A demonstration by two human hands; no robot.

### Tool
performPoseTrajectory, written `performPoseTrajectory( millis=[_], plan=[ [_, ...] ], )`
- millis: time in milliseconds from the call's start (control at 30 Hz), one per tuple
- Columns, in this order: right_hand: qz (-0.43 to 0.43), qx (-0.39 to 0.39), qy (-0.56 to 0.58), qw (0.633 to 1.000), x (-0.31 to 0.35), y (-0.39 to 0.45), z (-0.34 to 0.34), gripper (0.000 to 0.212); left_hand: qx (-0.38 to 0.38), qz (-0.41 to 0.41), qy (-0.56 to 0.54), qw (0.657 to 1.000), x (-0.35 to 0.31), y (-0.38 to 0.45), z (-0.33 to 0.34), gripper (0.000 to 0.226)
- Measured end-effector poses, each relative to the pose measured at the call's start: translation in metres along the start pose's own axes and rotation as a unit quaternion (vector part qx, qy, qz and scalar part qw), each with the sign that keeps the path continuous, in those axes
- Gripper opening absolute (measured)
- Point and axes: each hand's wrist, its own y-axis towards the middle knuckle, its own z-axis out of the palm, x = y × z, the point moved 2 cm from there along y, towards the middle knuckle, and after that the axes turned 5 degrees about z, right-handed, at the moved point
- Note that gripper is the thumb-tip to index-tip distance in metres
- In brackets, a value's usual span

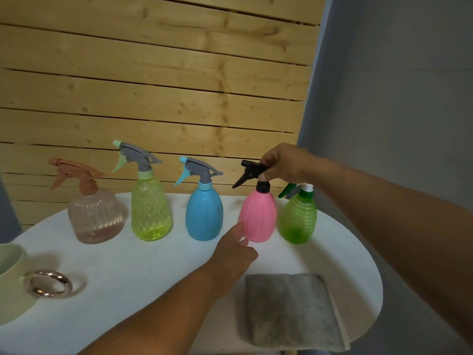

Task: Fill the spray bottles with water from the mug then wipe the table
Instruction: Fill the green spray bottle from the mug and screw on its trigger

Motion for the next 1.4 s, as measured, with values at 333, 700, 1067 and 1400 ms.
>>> performPoseTrajectory(
  millis=[333, 700, 1067, 1400],
  plan=[
    [0.018, 0.044, 0.073, 0.996, -0.009, -0.011, -0.019, 0.058, 0.003, 0.003, 0.016, 1.0, -0.005, -0.004, -0.001, 0.082],
    [0.078, 0.062, -0.135, 0.986, -0.052, -0.027, -0.034, 0.029, -0.08, 0.018, 0.012, 0.997, -0.028, -0.013, -0.006, 0.083],
    [0.043, 0.02, -0.222, 0.974, 0.025, -0.086, -0.119, 0.023, -0.076, 0.071, -0.005, 0.995, -0.073, -0.057, -0.012, 0.092],
    [-0.088, 0.084, -0.129, 0.984, 0.155, -0.166, -0.124, 0.017, -0.069, 0.151, 0.026, 0.986, -0.1, -0.168, -0.057, 0.114]
  ],
)
